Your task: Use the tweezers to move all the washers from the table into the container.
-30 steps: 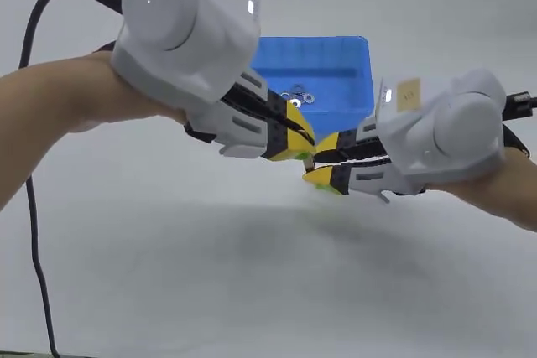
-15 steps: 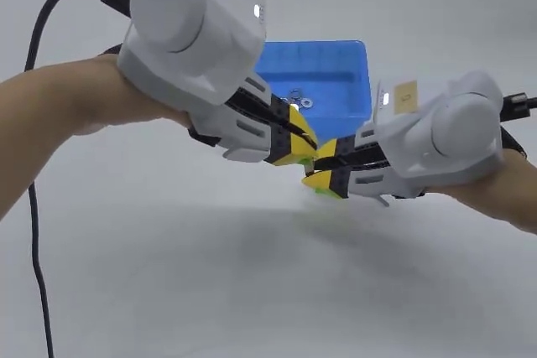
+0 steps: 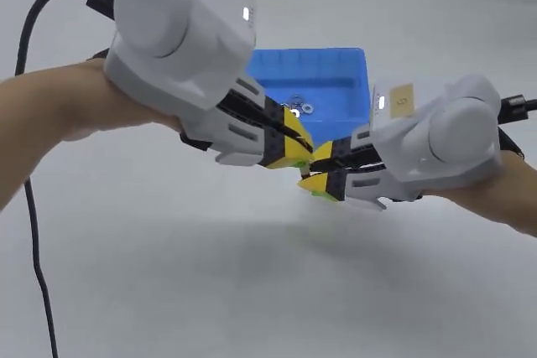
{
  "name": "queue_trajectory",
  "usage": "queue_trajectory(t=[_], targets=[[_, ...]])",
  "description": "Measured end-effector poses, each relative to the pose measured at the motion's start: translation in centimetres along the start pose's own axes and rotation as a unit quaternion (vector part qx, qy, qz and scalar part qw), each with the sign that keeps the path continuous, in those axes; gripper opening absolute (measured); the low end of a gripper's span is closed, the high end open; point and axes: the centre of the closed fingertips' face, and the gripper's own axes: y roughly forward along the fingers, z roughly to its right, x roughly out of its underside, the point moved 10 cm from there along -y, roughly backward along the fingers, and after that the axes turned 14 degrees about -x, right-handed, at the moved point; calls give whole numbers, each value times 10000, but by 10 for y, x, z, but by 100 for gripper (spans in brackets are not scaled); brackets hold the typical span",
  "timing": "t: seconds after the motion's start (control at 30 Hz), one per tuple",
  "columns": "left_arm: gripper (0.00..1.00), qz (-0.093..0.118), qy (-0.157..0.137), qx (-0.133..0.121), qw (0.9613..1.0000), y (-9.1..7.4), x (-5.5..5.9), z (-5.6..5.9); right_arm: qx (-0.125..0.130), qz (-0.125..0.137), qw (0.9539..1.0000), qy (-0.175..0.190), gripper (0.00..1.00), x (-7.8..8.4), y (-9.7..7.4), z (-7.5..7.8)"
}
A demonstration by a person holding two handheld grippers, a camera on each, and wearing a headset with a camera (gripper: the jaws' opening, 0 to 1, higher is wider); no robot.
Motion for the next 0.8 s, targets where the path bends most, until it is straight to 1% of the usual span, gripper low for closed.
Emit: queue_trajectory(t=[0.3,0.37,0.5,0.63,0.73,0.8], targets=[[7,-25,179,-91,9998,-12,-13,1,107,117,9998,-131,10,-13,-8,-2],[7,-4,183,-114,9998,-15,-17,0,136,117,9997,-154,10,-16,-10,-2],[7,106,244,-201,9994,-19,-24,-3,211,96,9995,-228,10,-22,-20,0],[7,162,345,-252,9990,-24,-31,-9,294,129,9991,-291,10,-29,-27,6],[7,211,440,-322,9983,-28,-36,-17,376,104,9985,-374,10,-35,-31,10],[7,263,431,-380,9980,-31,-38,-23,455,118,9979,-434,10,-40,-35,16]])
